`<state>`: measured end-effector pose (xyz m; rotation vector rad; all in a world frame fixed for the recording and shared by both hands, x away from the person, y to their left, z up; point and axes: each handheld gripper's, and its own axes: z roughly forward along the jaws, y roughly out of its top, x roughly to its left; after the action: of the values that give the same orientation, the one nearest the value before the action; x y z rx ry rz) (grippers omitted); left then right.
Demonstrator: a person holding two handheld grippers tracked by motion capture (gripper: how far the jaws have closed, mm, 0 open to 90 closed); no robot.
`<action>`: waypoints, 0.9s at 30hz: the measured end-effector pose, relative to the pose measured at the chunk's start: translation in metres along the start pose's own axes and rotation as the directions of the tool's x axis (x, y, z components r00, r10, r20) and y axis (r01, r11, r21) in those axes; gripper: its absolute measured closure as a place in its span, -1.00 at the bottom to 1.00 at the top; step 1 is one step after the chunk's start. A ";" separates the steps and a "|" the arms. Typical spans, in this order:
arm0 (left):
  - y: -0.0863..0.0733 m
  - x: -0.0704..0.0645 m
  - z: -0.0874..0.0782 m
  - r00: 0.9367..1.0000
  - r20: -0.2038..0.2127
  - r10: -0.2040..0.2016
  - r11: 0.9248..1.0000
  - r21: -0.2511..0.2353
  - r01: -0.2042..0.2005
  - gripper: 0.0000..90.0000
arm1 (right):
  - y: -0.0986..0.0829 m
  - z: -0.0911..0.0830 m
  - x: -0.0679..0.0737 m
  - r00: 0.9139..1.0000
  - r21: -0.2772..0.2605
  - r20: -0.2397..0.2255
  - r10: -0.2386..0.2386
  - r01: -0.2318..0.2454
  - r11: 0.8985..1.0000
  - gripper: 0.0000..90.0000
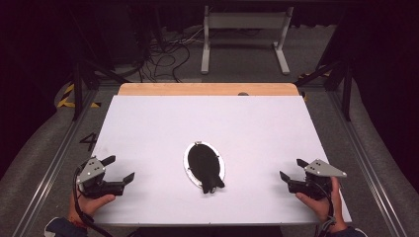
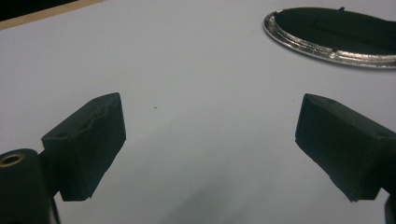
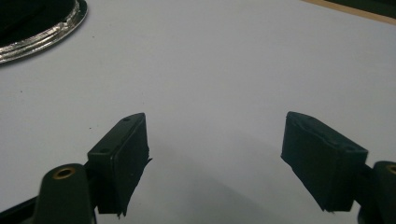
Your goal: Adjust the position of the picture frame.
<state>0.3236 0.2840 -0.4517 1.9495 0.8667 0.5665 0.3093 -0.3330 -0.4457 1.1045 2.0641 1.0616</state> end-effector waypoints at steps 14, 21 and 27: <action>0.010 -0.020 0.017 0.992 0.121 0.040 0.995 0.081 -0.050 0.29 | 0.009 0.011 0.016 0.991 0.048 -0.124 -0.052 0.058 0.997 0.38; 0.025 -0.039 0.037 0.973 0.214 0.091 0.986 0.121 -0.119 0.93 | 0.020 0.024 0.037 0.961 0.046 -0.254 -0.111 0.126 0.991 0.98; 0.037 -0.057 0.058 0.957 0.266 0.119 0.975 0.150 -0.163 1.00 | 0.031 0.037 0.059 0.945 0.053 -0.288 -0.154 0.176 0.983 1.00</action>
<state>0.3385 0.1958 -0.4510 2.1960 0.6325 0.3200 0.3207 -0.2580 -0.4454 0.8348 2.3946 1.1156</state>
